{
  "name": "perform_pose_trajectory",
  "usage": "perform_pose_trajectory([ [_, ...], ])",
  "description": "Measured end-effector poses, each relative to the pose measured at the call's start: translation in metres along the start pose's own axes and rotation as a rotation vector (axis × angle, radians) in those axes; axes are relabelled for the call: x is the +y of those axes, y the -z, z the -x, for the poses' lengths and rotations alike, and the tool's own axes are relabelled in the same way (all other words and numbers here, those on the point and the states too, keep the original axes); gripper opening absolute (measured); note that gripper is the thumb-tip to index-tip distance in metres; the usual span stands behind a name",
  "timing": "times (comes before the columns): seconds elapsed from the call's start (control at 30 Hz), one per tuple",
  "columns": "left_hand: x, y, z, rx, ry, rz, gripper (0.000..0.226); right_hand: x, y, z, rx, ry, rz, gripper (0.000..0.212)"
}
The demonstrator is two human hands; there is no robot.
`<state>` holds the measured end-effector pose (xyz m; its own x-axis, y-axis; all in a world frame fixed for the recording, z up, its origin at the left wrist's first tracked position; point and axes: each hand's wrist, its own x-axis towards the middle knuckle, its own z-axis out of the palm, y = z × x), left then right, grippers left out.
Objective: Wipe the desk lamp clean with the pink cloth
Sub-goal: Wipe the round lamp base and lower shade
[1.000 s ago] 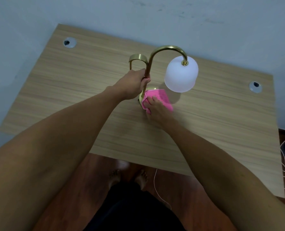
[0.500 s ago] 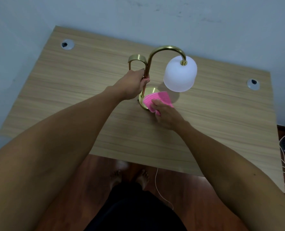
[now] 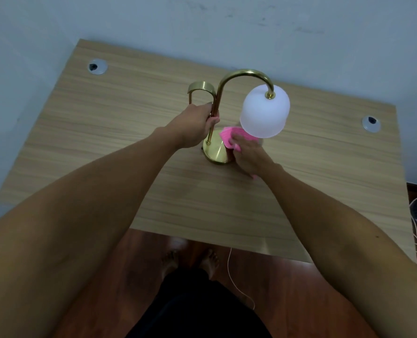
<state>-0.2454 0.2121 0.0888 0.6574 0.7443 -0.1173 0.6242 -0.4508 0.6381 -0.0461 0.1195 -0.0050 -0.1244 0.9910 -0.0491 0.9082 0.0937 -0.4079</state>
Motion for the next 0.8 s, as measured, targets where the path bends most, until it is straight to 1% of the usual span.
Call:
perform_pose_trajectory([
  [0.07, 0.0, -0.001, -0.001, -0.004, 0.006, 0.002, 0.019, -0.008, -0.01, -0.021, -0.088, -0.052, 0.006, 0.047],
  [0.1, 0.0, -0.001, -0.001, -0.003, 0.009, 0.003, 0.019, -0.015, -0.014, -0.028, -0.141, -0.055, 0.046, 0.051],
  [0.17, 0.0, -0.001, -0.001, 0.003, 0.013, -0.001, 0.019, -0.019, -0.02, -0.033, -0.186, -0.02, 0.013, 0.053],
  [0.33, 0.001, -0.001, 0.0, -0.008, 0.023, 0.01, 0.019, -0.006, -0.026, 0.005, -0.147, 0.038, -0.071, 0.05],
  [0.43, 0.0, 0.0, 0.002, -0.007, 0.022, 0.014, 0.02, 0.0, -0.03, 0.015, -0.154, -0.028, -0.119, 0.048],
  [0.47, 0.001, 0.0, 0.002, -0.008, 0.021, 0.014, 0.021, -0.002, -0.033, 0.013, -0.147, -0.059, -0.124, 0.051],
  [0.53, 0.001, 0.0, 0.002, -0.006, 0.015, 0.017, 0.021, -0.014, -0.041, 0.01, -0.116, -0.146, -0.118, 0.054],
  [0.6, 0.001, 0.0, 0.003, 0.0, 0.01, 0.019, 0.022, -0.033, -0.054, 0.012, -0.058, -0.263, -0.097, 0.051],
  [0.63, 0.001, 0.0, 0.003, 0.002, 0.01, 0.023, 0.022, -0.042, -0.063, 0.015, 0.002, -0.286, -0.068, 0.049],
  [0.7, 0.0, 0.0, 0.004, 0.001, 0.012, 0.023, 0.023, -0.06, -0.087, 0.024, 0.103, -0.274, -0.024, 0.051],
  [0.8, 0.002, 0.0, 0.004, 0.001, 0.007, 0.015, 0.022, -0.088, -0.106, 0.031, 0.151, -0.223, -0.02, 0.051],
])
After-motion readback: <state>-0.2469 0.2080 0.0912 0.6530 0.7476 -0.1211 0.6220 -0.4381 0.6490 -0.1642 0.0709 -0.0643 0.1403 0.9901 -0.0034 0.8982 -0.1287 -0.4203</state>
